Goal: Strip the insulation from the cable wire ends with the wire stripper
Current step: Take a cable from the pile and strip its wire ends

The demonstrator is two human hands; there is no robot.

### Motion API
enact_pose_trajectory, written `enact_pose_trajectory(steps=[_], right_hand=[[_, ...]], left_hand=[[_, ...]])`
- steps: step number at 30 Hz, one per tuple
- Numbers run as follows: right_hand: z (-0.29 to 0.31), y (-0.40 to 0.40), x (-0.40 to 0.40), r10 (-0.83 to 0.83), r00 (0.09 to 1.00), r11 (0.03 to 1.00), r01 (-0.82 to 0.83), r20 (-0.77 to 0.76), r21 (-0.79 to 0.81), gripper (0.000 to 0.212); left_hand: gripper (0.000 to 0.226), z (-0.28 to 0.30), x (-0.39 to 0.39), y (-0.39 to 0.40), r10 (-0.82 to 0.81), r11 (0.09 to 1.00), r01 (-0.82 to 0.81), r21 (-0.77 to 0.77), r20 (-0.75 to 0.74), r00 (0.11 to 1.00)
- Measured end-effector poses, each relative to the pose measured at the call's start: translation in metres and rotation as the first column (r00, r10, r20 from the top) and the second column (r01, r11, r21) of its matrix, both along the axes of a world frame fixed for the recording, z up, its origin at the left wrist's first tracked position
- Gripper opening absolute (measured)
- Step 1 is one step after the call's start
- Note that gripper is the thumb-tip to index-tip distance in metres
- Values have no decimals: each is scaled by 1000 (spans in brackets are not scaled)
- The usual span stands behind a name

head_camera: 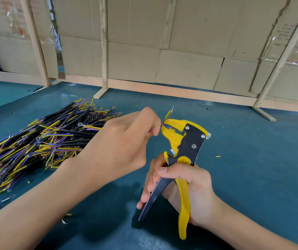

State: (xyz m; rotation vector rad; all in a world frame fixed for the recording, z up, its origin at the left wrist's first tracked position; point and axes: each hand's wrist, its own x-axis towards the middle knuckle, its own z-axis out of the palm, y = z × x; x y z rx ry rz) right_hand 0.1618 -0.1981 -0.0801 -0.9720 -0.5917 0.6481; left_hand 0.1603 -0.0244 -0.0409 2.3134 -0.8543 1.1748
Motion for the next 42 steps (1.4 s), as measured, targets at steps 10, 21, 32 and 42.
enact_pose_trajectory(steps=[10,21,32,42], right_hand=[[-1,-3,1,26,1000,1000,-26,15,-13,13],[4,-6,1,36,999,997,-37,-5,-61,15],[8,-7,-1,-64,996,990,56,-56,-128,15],[21,-8,0,-170,985,985,169,-10,-41,13]], left_hand=[[55,-3,1,-2,-23,1000,23,-2,-4,1000],[56,-1,4,5,4,1000,-4,-2,-19,1000],[51,-2,10,15,77,996,-77,55,-11,997],[38,6,28,84,486,778,-542,-317,-243,839]])
